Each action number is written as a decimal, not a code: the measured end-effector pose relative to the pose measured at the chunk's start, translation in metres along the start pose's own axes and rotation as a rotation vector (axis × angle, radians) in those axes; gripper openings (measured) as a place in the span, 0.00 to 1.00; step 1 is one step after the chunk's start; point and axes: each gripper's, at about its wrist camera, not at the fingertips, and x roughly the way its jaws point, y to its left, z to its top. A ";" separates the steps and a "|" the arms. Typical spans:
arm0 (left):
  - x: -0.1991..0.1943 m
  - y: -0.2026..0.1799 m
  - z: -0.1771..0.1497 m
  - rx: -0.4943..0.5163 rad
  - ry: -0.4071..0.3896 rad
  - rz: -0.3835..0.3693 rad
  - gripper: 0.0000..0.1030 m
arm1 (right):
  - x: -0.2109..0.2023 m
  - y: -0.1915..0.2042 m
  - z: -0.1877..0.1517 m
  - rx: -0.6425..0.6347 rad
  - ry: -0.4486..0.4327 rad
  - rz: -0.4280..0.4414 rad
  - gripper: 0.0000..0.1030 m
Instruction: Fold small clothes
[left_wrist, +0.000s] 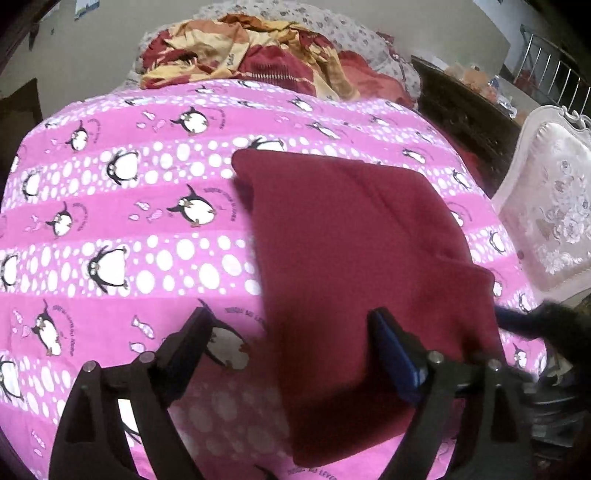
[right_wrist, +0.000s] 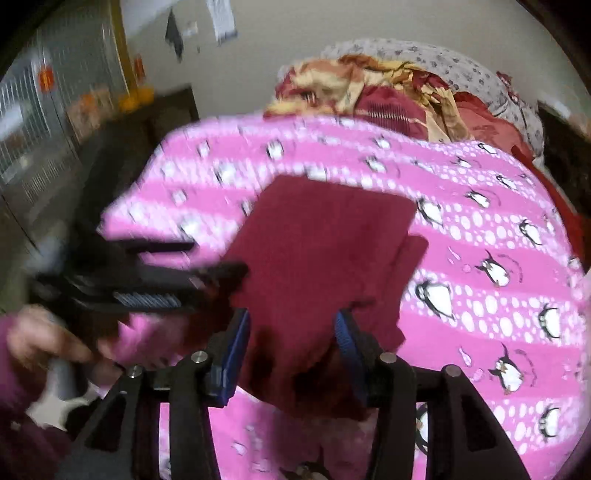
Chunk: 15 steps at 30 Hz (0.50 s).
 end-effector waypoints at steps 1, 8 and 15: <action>-0.002 0.000 -0.001 0.009 -0.011 0.012 0.84 | 0.008 -0.005 -0.005 0.017 0.018 -0.010 0.47; -0.018 0.004 -0.003 0.038 -0.076 0.090 0.84 | 0.031 -0.029 -0.024 0.119 0.063 -0.014 0.41; -0.026 0.003 0.000 0.051 -0.114 0.147 0.84 | -0.009 -0.020 -0.020 0.116 0.010 -0.014 0.44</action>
